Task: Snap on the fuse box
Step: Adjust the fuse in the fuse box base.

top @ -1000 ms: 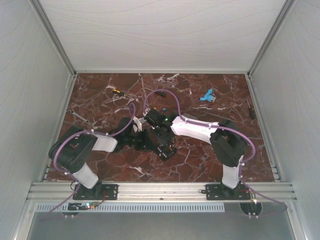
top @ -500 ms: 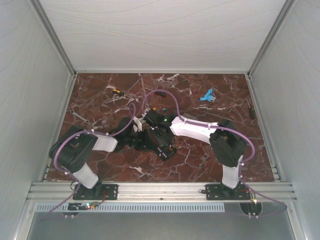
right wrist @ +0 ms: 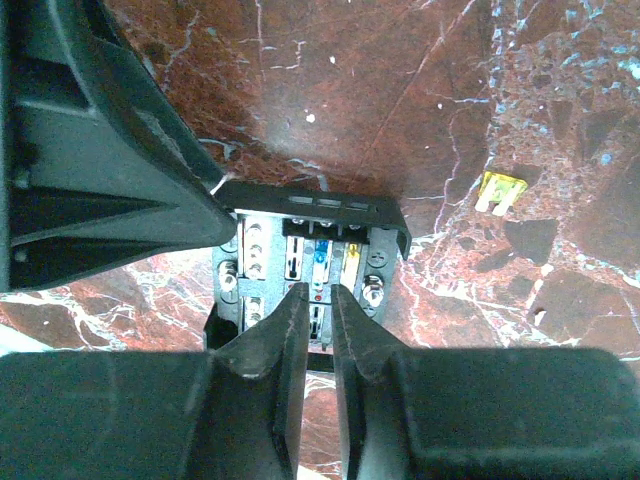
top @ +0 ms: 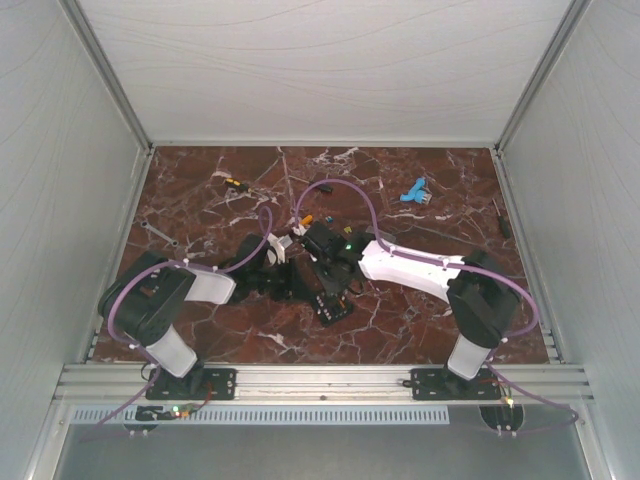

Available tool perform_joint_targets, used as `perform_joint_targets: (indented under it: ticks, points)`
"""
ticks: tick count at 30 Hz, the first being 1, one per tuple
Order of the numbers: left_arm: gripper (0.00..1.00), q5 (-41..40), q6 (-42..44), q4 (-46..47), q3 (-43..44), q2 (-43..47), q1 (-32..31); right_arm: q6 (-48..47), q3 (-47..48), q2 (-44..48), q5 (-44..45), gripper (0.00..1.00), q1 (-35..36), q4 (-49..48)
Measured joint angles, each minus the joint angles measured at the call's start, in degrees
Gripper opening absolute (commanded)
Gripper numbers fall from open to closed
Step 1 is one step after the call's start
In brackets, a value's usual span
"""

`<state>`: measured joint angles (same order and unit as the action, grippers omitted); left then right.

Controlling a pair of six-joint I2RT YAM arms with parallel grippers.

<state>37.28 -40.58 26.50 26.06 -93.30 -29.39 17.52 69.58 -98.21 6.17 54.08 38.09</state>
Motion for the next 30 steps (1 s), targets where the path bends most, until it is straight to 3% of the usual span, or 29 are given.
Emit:
perform_joint_targets:
  ticks: [7, 13, 30]
  points:
    - [0.33, 0.0, 0.0, 0.0, 0.0, 0.0, 0.0, 1.7, -1.3, 0.0, -0.6, 0.11, -0.1, -0.4]
    - [0.33, 0.0, 0.0, 0.0, 0.0, 0.0, 0.0, 2.4, -1.6, -1.6, -1.7, 0.00, -0.1, -0.8]
    - [0.33, -2.2, 0.9, -2.5, 0.1, 2.1, 0.3, 0.8, 2.5, -5.5, -1.5, 0.00, -1.2, 3.4]
